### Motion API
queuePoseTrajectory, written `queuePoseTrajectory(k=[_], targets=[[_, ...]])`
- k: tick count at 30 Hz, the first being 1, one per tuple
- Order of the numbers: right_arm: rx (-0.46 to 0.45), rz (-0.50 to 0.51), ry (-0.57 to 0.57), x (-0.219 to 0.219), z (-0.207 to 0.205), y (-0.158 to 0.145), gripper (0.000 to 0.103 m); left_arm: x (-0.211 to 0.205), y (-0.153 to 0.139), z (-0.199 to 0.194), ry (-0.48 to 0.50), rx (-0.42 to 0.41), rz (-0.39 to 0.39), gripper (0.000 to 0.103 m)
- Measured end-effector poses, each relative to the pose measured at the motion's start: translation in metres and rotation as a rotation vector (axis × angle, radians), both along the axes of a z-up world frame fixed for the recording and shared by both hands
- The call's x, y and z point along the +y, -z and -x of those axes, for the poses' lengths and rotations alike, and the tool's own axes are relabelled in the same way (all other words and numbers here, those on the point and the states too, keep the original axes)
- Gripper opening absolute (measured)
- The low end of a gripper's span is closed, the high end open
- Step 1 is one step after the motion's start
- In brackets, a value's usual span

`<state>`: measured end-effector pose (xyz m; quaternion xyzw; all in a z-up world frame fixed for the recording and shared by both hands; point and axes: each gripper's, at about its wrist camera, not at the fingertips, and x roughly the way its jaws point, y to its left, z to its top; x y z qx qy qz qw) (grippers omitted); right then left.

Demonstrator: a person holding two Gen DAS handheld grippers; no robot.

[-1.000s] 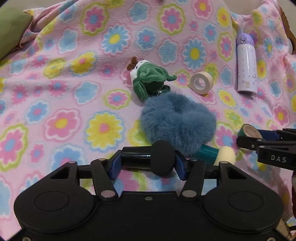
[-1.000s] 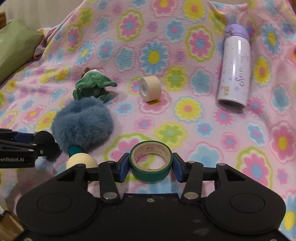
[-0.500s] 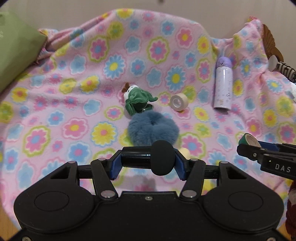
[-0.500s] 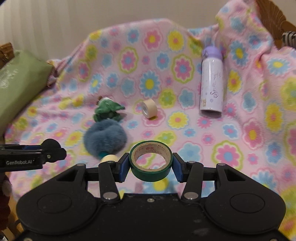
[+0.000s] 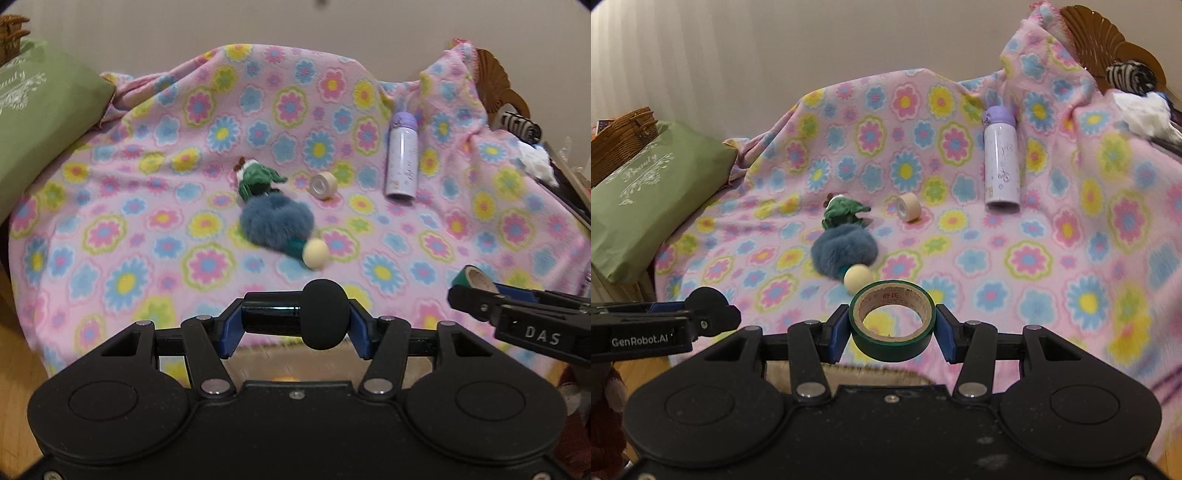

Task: Organize soft objects
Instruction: 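Carry the black handle and green tape roll over the woven basket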

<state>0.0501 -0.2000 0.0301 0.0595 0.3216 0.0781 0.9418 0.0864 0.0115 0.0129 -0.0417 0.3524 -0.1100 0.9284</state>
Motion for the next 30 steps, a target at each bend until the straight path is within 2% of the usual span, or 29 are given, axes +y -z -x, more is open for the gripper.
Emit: queuePoseTrajectory(k=[11,17,21,30], targets=[[0.007,-0.01,-0.023,0.003,0.06,0.006,0.048,0.002,0.015,0.049,-0.051,0.034,0.013,0.054],[0.038,-0.011,-0.045,0.008,0.073,0.011,0.048,0.002,0.025,0.063,-0.064,0.057,0.012,0.055],[0.055,-0.02,-0.02,0.005,0.075,0.012,0.048,-0.003,0.034,0.063,-0.062,0.085,-0.004,0.055],[0.151,-0.021,-0.065,0.01,0.075,0.022,0.048,-0.004,0.042,0.067,-0.066,0.112,-0.021,0.055]])
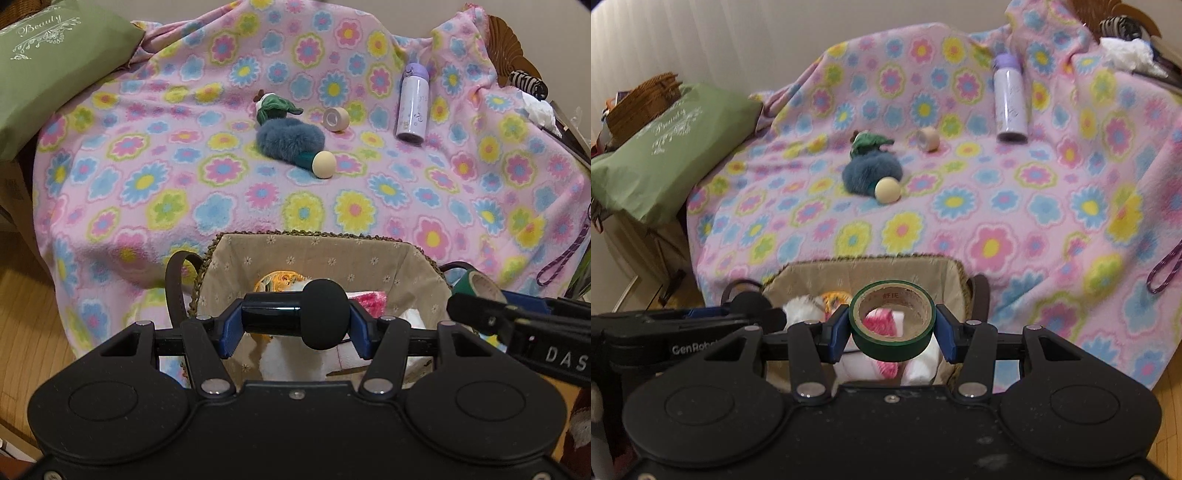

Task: Organize soft objects
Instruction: 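Carry the black handle and green tape roll over the woven basket, then open the left tool to drop the black handle into the basket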

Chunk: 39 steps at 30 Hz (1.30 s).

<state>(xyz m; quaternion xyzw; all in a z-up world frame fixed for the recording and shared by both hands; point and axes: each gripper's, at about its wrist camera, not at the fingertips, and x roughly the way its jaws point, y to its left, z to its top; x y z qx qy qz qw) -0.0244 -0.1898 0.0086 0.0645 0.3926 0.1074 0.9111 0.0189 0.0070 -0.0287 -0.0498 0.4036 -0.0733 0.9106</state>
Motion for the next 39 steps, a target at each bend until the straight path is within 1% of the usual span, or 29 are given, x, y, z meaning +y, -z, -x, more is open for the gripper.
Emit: queuePoseTrajectory(k=[6,11,13,20,39], targets=[[0.011,0.031,-0.015,0.005,-0.001,0.002,0.048,0.003,0.003,-0.002,-0.026,0.012,-0.013,0.055],[0.005,0.093,-0.022,0.013,-0.001,0.006,0.048,0.002,0.004,-0.001,-0.033,0.017,-0.032,0.055],[0.004,0.103,-0.033,0.015,-0.001,0.007,0.048,0.002,0.004,-0.001,-0.035,0.016,-0.035,0.055],[0.014,0.09,-0.009,0.008,-0.003,0.007,0.048,0.003,0.007,-0.004,-0.041,0.038,-0.051,0.055],[0.013,0.086,-0.003,0.009,-0.003,0.006,0.049,0.006,0.008,-0.003,-0.042,0.044,-0.049,0.055]])
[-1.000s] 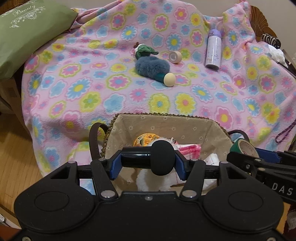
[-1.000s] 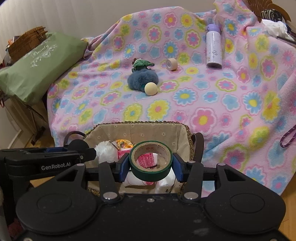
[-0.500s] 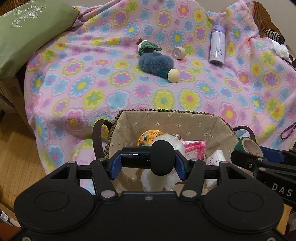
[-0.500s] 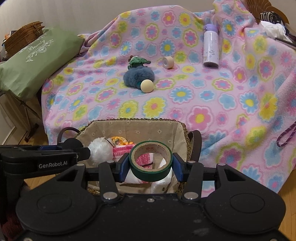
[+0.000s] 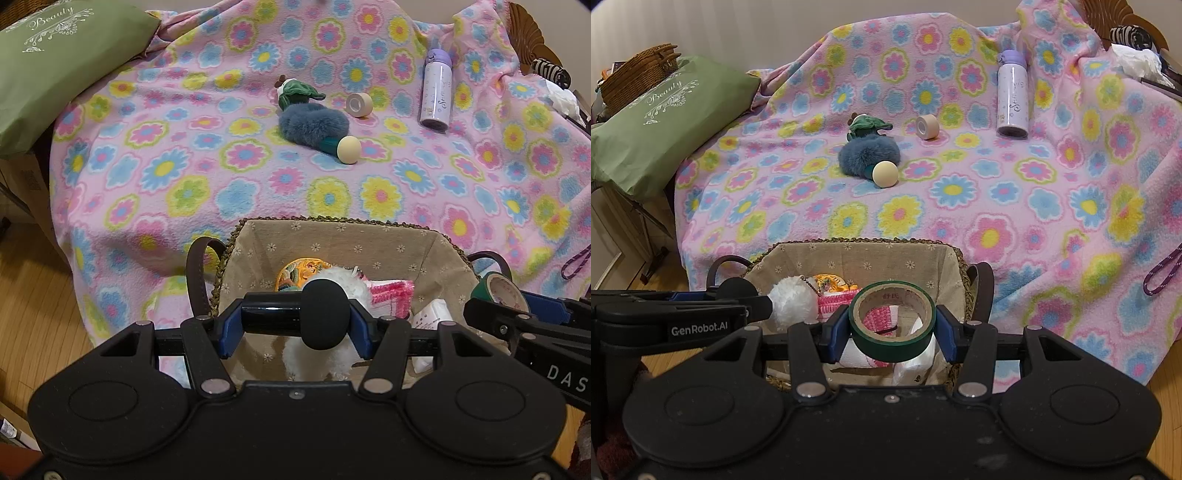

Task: Organize soft objects
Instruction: 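Open the left tool to drop the black handle into the basket, then lift both open tools away from the basket toward the blanket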

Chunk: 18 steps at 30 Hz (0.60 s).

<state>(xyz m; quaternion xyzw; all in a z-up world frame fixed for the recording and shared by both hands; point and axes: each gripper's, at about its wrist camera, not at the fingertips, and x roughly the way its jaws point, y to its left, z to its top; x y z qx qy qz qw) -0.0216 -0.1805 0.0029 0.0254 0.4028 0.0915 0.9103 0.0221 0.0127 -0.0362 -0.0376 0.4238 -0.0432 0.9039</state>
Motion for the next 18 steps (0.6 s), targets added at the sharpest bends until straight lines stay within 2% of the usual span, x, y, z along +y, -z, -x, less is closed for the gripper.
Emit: queuePoseTrajectory(k=[3,6,18], targets=[[0.002,-0.003,0.004,-0.0005,-0.0001,-0.0004,0.049,0.0002,0.0004,-0.0003,0.002,0.002,-0.002,0.056],[-0.001,-0.004,0.004,-0.0013,0.0002,-0.0005,0.054,0.001,0.0001,0.0004,0.001,-0.003,-0.003,0.066],[0.002,-0.007,0.006,-0.0026,0.0008,-0.0002,0.054,0.0005,0.0,0.001,0.0,-0.005,-0.006,0.066]])
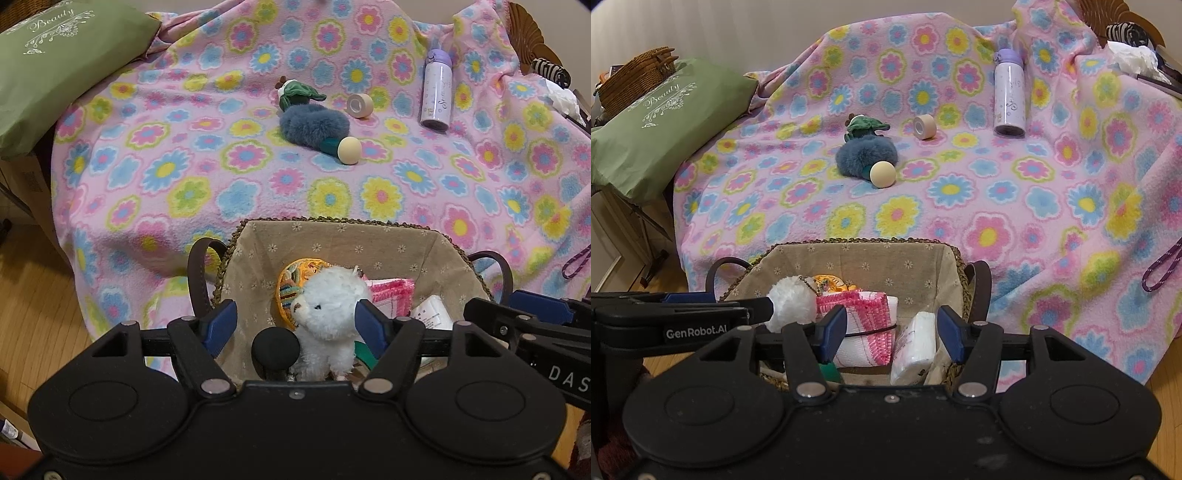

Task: Organize soft objects
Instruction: 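Lift both open tools away from the basket toward the blanket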

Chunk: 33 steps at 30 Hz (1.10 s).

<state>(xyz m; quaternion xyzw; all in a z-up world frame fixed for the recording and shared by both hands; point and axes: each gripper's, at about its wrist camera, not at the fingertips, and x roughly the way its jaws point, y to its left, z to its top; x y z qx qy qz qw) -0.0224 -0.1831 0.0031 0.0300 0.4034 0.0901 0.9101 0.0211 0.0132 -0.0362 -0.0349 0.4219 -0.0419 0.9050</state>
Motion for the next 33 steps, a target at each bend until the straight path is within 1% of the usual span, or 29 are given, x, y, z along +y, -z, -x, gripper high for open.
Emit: queuePoseTrajectory(k=[4,17,18,21,28,33], targets=[[0.003,-0.001,0.001,-0.0009,-0.0006,0.0003,0.057,0.0006,0.0004,0.0003,0.0,0.003,-0.001,0.066],[0.009,-0.003,0.002,-0.0019,-0.0011,0.0008,0.058,0.0022,0.0017,0.0009,-0.001,0.005,-0.001,0.067],[0.009,-0.003,0.002,-0.002,-0.0011,0.0008,0.058,0.0023,0.0018,0.0011,-0.001,0.005,-0.001,0.067],[0.009,-0.003,0.001,-0.0024,-0.0014,0.0007,0.059,0.0026,0.0017,0.0014,0.0,0.002,0.0,0.074],[0.013,-0.005,0.006,-0.0033,-0.001,0.0021,0.062,0.0025,0.0019,0.0023,-0.003,-0.002,0.0,0.074],[0.012,-0.011,0.024,-0.0058,-0.0043,0.0021,0.066,0.0028,-0.0003,0.0018,-0.005,-0.009,0.0,0.074]])
